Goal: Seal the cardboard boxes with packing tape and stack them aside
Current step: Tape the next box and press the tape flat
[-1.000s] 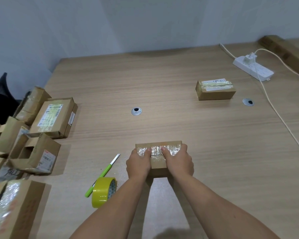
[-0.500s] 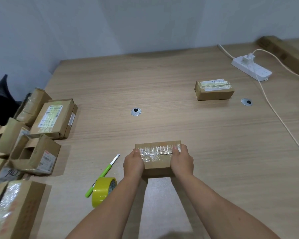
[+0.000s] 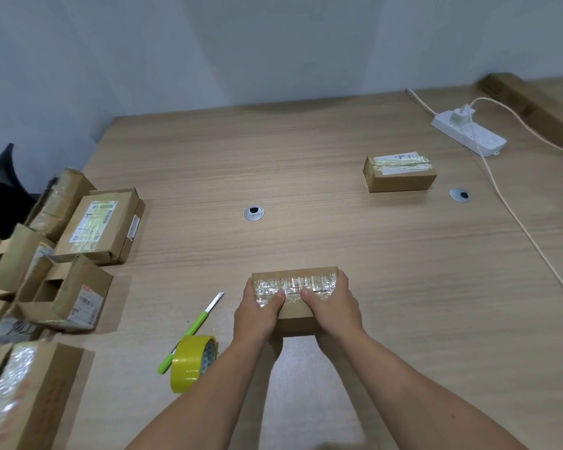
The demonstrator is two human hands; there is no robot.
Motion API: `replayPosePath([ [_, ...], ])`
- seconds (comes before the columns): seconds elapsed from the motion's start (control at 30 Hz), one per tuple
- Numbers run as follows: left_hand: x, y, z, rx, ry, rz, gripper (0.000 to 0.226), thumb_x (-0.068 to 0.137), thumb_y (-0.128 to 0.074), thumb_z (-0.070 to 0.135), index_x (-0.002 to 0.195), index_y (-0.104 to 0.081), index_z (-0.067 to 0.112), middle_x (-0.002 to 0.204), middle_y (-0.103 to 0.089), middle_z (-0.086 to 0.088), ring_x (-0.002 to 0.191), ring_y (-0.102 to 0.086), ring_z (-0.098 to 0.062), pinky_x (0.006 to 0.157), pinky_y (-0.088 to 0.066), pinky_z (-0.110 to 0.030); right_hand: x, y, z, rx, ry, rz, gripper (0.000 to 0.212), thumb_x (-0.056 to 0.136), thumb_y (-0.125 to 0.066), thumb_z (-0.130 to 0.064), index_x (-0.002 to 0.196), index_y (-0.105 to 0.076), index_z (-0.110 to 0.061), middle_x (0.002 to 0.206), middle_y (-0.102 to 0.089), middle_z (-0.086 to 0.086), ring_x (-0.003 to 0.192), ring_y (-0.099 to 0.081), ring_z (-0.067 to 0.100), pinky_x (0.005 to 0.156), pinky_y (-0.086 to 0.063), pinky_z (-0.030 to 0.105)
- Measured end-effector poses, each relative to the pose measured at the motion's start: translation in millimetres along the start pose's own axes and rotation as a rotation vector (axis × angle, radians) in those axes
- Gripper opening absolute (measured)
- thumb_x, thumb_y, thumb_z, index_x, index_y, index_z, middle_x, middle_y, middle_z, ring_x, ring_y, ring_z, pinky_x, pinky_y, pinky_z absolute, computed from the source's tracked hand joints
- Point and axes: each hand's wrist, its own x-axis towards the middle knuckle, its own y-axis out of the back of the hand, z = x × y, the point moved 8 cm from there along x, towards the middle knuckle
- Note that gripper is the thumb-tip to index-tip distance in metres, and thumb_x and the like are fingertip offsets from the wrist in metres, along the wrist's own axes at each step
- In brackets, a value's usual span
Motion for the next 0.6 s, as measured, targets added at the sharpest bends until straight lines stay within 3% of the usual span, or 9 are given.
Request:
replayPosePath([
  [0.1, 2.0, -1.4, -5.6, -0.050, 0.052, -0.033, 0.067, 0.081, -0.069, 0.047, 0.144, -0.045, 0.038, 0.125, -0.066, 0.006, 0.111, -0.063, -0.018, 0.099, -0.052, -0.046, 0.8, -0.1, -0.2, 0.017, 0.006, -0.017, 0.079, 0.093, -0.066, -0.047, 0.154, -0.022, -0.024, 0.142, -0.053, 0.006, 0.124, -0.053, 0.029, 0.088, -0.041, 0.034],
  [0.23, 11.8, -3.6, -19.3, -0.092, 0.103, -0.061, 0.077, 0.071, -0.061, 0.054, 0.145, -0.043, 0.042, 0.130, -0.064, 0.007, 0.113, -0.062, -0.020, 0.100, -0.052, -0.049, 2.8, -1.5, 2.4, 0.016, -0.003, -0.023, 0.075, 0.097, -0.060, -0.045, 0.156, -0.019, -0.024, 0.144, -0.051, 0.011, 0.125, -0.053, 0.032, 0.095, -0.045, 0.039],
  [0.43, 15.2, -3.4, -20.6, -0.176, 0.101, -0.108, 0.054, 0.092, -0.060, 0.034, 0.144, -0.048, 0.038, 0.130, -0.066, 0.005, 0.114, -0.064, -0.021, 0.102, -0.051, -0.050, 1.7, 0.5, 1.3, 0.059, -0.002, -0.034, 0.062, 0.104, -0.052, -0.034, 0.157, -0.021, -0.025, 0.142, -0.052, 0.012, 0.123, -0.052, 0.030, 0.085, -0.038, 0.031],
  [0.6, 17.2, -2.7, -20.3, -0.245, 0.119, -0.126, 0.041, 0.102, -0.051, 0.020, 0.139, -0.056, 0.034, 0.124, -0.069, 0.004, 0.111, -0.066, -0.020, 0.102, -0.051, -0.047, 3.5, 0.8, 3.2, 0.065, -0.008, -0.039, 0.058, 0.106, -0.046, -0.031, 0.158, -0.021, -0.027, 0.141, -0.054, 0.013, 0.123, -0.053, 0.031, 0.086, -0.037, 0.031],
])
